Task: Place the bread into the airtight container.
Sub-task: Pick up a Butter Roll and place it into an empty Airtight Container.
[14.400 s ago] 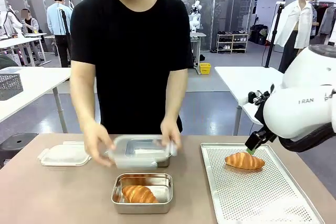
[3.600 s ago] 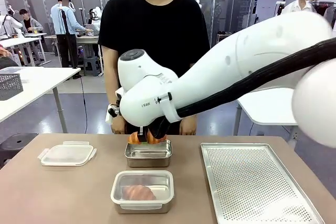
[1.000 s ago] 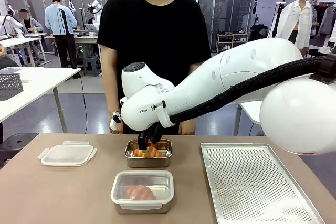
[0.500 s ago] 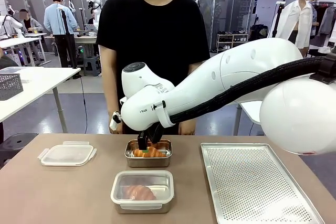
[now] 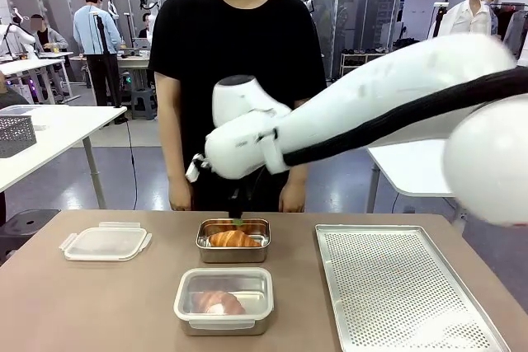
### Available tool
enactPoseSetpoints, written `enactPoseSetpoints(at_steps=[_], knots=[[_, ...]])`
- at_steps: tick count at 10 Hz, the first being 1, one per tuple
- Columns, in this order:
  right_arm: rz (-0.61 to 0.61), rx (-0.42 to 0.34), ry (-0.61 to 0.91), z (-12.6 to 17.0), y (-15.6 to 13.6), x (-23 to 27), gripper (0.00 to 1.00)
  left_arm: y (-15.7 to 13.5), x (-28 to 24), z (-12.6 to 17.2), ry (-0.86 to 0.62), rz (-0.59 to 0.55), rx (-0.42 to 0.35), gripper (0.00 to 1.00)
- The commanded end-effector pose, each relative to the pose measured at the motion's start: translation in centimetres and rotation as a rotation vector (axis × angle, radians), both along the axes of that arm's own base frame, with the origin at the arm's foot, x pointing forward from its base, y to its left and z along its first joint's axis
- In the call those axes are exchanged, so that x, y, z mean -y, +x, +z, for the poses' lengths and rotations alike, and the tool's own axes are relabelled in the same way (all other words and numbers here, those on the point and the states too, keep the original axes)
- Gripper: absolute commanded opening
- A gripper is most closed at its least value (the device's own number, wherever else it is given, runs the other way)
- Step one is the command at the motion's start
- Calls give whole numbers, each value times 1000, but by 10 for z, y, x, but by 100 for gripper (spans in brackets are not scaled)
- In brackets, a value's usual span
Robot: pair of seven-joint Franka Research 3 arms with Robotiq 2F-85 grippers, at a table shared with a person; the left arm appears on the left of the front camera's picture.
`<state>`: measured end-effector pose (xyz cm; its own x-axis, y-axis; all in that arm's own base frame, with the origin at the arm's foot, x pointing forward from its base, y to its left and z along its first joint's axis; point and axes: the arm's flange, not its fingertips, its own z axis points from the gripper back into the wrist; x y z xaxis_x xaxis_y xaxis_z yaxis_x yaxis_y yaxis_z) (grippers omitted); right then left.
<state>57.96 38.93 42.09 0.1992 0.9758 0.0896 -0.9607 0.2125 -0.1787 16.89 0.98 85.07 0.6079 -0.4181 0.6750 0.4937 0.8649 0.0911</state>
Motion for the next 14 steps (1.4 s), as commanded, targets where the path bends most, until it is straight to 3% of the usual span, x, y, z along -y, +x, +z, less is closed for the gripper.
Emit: enactPoseSetpoints(at_steps=[1, 5, 7, 8, 11, 14], knots=[[-31, -76, 116, 20, -30, 71, 100, 0, 0, 1, 1, 0, 1, 100], [-259, -86, 273, 68, -77, 206, 100, 0, 0, 1, 1, 0, 1, 100], [-464, -74, 306, 88, -110, 270, 100, 0, 0, 1, 1, 0, 1, 100], [-564, -29, 284, 103, -132, 294, 100, 0, 0, 1, 1, 0, 1, 100], [-770, 39, 211, 172, -205, 351, 100, 0, 0, 1, 1, 0, 1, 100], [-849, 58, 203, 244, -260, 369, 100, 0, 0, 1, 1, 0, 1, 100]])
